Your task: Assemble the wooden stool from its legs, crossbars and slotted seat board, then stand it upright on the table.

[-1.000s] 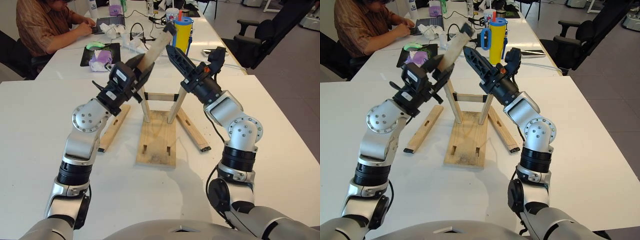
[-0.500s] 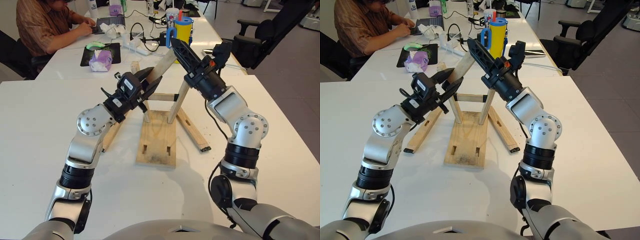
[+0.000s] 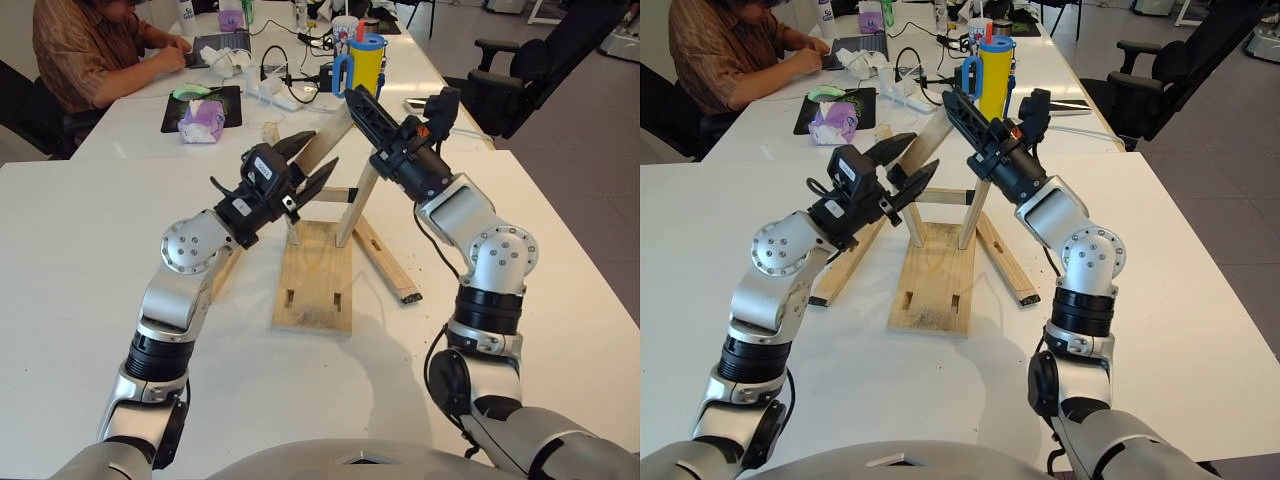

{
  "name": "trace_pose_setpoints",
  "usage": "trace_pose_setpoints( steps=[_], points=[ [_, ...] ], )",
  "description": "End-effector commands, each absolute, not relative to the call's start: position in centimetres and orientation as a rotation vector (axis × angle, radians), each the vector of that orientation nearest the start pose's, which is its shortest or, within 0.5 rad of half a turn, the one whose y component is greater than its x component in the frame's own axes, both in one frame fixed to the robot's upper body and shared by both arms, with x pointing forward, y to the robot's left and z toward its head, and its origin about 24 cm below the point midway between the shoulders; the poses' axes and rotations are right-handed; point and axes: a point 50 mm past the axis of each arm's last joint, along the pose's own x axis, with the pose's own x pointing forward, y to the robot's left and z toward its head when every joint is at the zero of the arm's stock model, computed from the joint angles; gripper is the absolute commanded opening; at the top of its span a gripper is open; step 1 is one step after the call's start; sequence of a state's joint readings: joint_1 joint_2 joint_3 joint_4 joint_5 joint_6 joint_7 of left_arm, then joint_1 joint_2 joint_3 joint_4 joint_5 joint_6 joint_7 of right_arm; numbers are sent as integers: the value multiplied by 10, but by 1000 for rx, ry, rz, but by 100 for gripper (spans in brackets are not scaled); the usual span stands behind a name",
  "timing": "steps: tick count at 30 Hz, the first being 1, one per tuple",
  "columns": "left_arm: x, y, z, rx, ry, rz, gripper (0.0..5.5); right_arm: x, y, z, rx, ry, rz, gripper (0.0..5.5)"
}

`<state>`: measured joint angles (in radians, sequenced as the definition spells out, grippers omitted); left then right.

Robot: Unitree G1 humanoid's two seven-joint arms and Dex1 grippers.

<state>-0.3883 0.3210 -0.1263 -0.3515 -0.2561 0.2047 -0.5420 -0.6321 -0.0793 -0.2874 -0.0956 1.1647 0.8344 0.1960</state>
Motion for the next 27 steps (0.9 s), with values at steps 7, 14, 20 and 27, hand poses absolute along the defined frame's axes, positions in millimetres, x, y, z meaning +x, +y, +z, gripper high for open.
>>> trace_pose_setpoints(
  steps=[7, 14, 20, 27],
  points=[
    [243, 129, 136, 237, -90, -1068, 334, 286, -211, 176, 681, 78, 653, 45],
    [266, 116, 43, 387, 209, -1048, 334, 305, -228, 171, 529, 66, 577, 45],
    [279, 120, -5, 436, 411, -930, 334, 317, -202, 153, 406, 65, 607, 45],
    [291, 142, -30, 475, 607, -666, 334, 323, -182, 137, 363, 53, 598, 45]
  ],
)
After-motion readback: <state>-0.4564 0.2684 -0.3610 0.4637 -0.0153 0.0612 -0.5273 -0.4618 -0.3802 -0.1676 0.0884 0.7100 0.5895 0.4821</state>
